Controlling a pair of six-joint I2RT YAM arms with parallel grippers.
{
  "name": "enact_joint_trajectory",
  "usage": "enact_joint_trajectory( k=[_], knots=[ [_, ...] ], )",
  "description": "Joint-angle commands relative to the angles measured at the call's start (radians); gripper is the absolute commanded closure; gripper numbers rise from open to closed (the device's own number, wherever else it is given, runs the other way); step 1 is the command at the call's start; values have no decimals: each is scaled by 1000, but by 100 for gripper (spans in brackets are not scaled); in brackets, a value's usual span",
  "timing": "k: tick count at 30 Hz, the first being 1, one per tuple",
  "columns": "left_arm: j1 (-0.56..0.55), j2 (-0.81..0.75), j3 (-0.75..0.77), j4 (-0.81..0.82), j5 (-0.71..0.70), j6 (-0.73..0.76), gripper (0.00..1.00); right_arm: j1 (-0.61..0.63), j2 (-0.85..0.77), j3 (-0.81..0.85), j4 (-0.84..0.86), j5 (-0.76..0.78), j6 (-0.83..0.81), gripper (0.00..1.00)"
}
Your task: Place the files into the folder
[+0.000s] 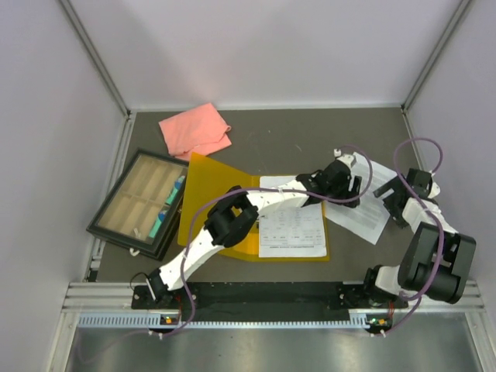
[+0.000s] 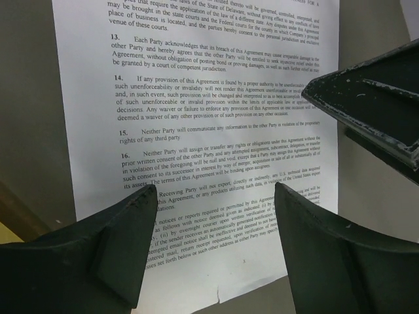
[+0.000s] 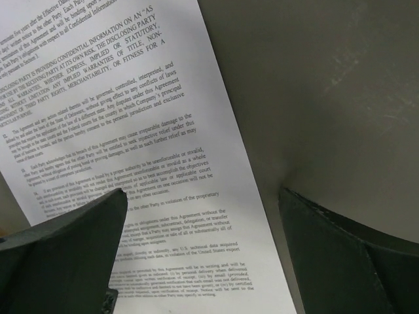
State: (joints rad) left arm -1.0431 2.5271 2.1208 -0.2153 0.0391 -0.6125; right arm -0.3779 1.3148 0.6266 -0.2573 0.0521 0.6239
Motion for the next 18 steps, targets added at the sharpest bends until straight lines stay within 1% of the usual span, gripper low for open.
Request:
enact_joint_trajectory(
  k=[1, 4, 8, 9, 12, 18],
  knots=[
    [15, 13, 4, 51, 59, -67, 23, -12, 26, -7, 78, -17, 19, 1],
    [29, 18, -19, 53, 85, -115, 24, -12, 41, -10, 82, -18, 19, 2],
    [32, 4, -58, 63, 91, -142, 25, -10, 76, -25, 124, -47, 31, 2],
    [32, 6, -62, 63, 93, -148, 25, -9, 89, -22, 128, -88, 33, 2],
    [32, 9, -64, 60, 105, -162, 25, 7, 129, -13, 138, -121, 31, 2],
    [32, 15, -62, 73, 107, -179, 25, 11, 129, -24, 173, -242, 25, 1]
  ],
)
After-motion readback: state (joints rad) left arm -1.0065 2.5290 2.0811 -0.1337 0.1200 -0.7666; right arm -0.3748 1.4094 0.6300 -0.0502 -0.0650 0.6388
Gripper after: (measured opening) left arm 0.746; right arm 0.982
